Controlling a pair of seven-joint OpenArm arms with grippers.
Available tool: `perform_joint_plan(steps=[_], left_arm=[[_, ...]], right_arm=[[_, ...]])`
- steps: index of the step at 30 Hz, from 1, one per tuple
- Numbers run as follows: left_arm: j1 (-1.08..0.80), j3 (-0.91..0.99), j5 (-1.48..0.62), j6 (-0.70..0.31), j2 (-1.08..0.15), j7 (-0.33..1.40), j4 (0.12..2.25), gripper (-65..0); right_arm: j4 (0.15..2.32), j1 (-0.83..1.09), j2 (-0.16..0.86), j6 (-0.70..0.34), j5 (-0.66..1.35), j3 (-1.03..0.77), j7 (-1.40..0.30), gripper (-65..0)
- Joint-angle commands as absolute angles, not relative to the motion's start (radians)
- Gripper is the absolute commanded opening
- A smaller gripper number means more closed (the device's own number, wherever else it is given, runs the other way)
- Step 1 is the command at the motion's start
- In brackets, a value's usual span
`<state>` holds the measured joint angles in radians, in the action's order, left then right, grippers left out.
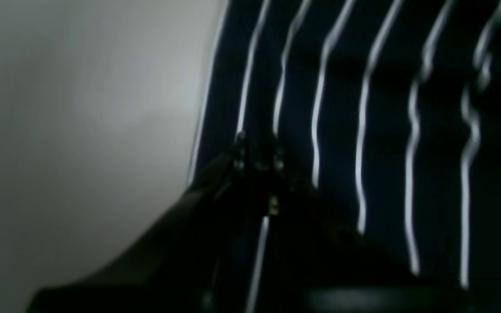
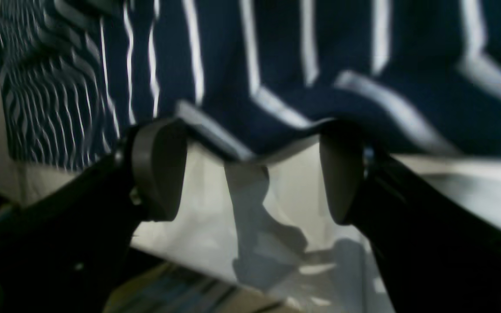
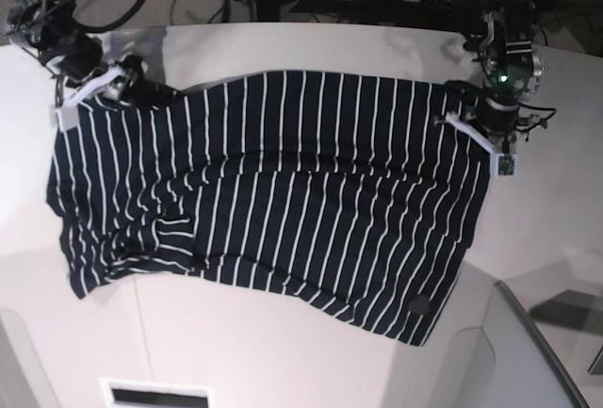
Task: Layout the t-shirt on the table in an organized manner, then fold the t-shirt properly
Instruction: 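Drag the shirt edge with the right gripper to straighten it, then grasp the shirt collar corner with the right gripper and pull it outward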
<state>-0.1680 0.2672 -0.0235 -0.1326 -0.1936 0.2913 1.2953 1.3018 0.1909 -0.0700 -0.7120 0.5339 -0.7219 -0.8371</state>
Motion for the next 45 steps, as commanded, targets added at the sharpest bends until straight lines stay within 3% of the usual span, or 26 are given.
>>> perform_joint_plan(steps=[1,5,7,9,12,13,15,22,28,32,36,42,44,45], left_arm=[[-0.15,0.268,-0.024,-0.13,-0.203,0.278,1.28,-65.0],[-0.094,0.209,-0.024,-0.13,-0.205,0.278,1.167,-65.0],[-0.085,0.177,-0.024,-0.13,-0.205,0.277,1.135,-65.0],[-0.079,0.157,-0.024,-0.13,-0.205,0.277,1.116,-65.0],[-0.071,0.153,-0.024,-0.13,-0.205,0.277,1.092,-65.0],[-0.071,0.153,-0.024,-0.13,-0.205,0.277,1.089,-65.0],[-0.071,0.153,-0.024,-0.13,-0.205,0.277,1.089,-65.0],[-0.074,0.153,-0.024,-0.13,-0.225,0.277,1.087,-65.0],[-0.079,0.16,-0.024,-0.13,-0.231,0.277,1.087,-65.0],[-0.081,0.157,-0.024,-0.13,-0.231,0.277,1.087,-65.0],[-0.082,0.154,-0.024,-0.13,-0.228,0.277,1.087,-65.0],[-0.084,0.16,-0.024,-0.13,-0.229,0.277,1.087,-65.0],[-0.085,0.16,-0.024,-0.13,-0.229,0.277,1.087,-65.0],[-0.085,0.16,-0.024,-0.13,-0.229,0.277,1.087,-65.0]], right_arm=[[1.287,0.188,-0.067,-0.685,0.483,-0.733,-0.865,-20.1],[1.273,0.182,-0.067,-0.685,0.481,-0.739,-0.865,-20.6],[1.273,0.182,-0.067,-0.685,0.481,-0.739,-0.868,-24.3],[1.273,0.182,-0.067,-0.685,0.483,-0.739,-0.868,-37.8],[1.276,0.183,-0.067,-0.685,0.483,-0.739,-0.871,-63.5],[1.282,0.188,-0.067,-0.685,0.483,-0.739,-0.872,-65.0],[1.291,0.188,-0.059,-0.685,0.483,-0.742,-0.905,-62.6],[1.506,0.191,-0.031,-0.676,0.476,-0.823,-1.173,-64.8],[1.768,0.165,-0.022,-0.501,0.475,-0.788,-1.385,-64.8],[1.844,0.117,-0.018,-0.377,0.472,-0.684,-1.396,-64.8],[1.784,0.021,-0.016,-0.252,0.47,-0.57,-1.396,-64.8],[1.509,-0.145,0.064,-0.165,0.47,-0.386,-1.297,-64.7],[1.383,-0.197,0.111,-0.16,0.47,-0.305,-1.25,-59.9],[1.319,-0.219,0.137,-0.16,0.475,-0.271,-1.241,-53.9]])
